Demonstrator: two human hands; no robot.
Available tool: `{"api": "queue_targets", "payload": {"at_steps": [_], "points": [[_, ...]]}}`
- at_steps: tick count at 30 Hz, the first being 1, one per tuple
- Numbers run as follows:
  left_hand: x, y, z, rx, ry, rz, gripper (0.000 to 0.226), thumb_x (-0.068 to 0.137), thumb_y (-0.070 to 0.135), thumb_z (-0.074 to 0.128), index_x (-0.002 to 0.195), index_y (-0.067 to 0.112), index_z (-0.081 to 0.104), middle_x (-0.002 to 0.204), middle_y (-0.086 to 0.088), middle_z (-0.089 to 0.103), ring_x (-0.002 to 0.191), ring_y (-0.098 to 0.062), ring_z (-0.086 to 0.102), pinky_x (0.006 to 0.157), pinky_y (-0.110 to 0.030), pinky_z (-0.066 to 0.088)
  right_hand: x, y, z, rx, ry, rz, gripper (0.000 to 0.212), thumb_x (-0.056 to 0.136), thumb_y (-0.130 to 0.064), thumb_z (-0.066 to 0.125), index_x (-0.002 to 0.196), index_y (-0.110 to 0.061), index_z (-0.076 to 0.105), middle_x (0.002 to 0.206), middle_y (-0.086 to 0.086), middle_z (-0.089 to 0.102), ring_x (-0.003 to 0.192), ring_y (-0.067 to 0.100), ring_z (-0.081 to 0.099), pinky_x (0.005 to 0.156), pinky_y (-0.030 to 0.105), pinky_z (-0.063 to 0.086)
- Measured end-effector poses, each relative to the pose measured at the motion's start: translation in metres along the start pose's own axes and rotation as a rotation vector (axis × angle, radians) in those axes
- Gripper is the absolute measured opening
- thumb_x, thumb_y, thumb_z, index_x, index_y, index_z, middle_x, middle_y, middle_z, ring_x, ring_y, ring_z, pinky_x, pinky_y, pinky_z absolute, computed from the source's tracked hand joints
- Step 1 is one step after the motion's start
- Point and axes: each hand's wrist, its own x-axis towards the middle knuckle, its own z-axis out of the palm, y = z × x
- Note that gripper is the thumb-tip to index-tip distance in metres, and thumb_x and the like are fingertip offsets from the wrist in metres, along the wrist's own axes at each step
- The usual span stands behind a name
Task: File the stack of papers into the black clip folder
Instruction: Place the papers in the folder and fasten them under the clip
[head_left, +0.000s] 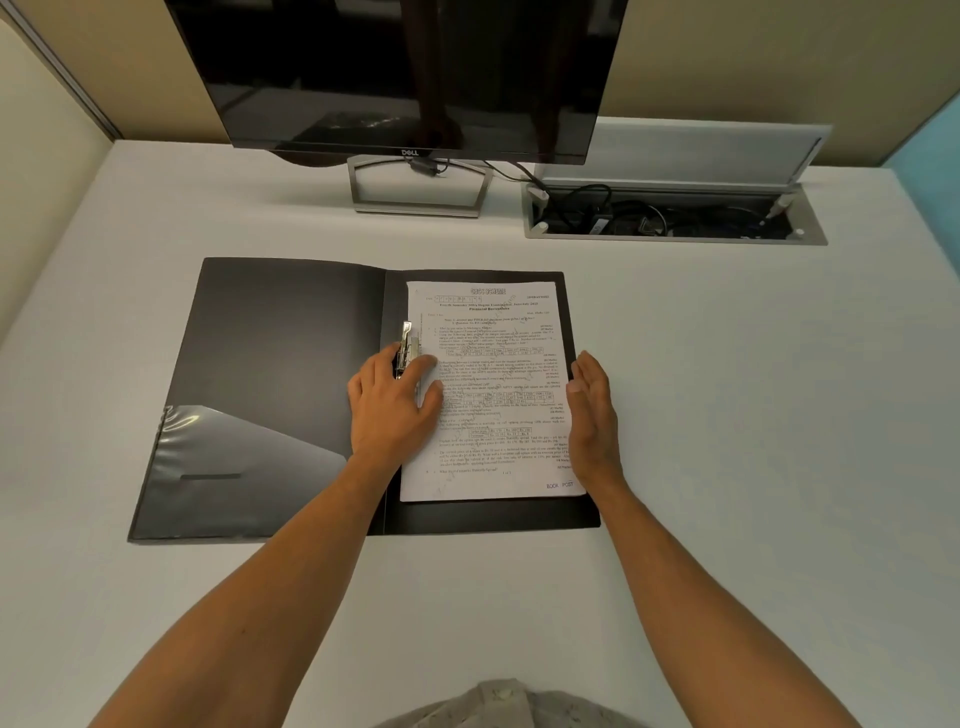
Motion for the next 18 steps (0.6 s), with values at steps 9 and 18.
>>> {"api": "queue_targets", "payload": {"at_steps": [9,18], "points": [[0.001,-0.001,-0.001,-0.004,0.021,0.012,0.045,0.091,0.057,0.038,0.128,0.035,0.052,0.146,-0.007,0.039,0.136,-0.027,0.032,0.112,-0.047,0.021,0.0,-0.002,0.0,0.005,-0.011,-0.024,0.054,0.093,-0.045,0.041,0.143,-0.026,0.032,0.127,-0.03,0.044,0.108,-0.018,0.05,0.074,0.001,0.043],[0.011,0.003,-0.015,-0.311,0.108,-0.092,0.06,0.089,0.053,0.054,0.14,0.025,0.04,0.141,-0.003,0.049,0.127,-0.022,0.047,0.107,-0.048,0.033,0.015,-0.01,0.015,-0.353,0.101,-0.168,0.048,0.095,-0.044,0.041,0.136,-0.019,0.044,0.142,0.0,0.046,0.125,0.014,0.047,0.103,0.034,0.044]]}}
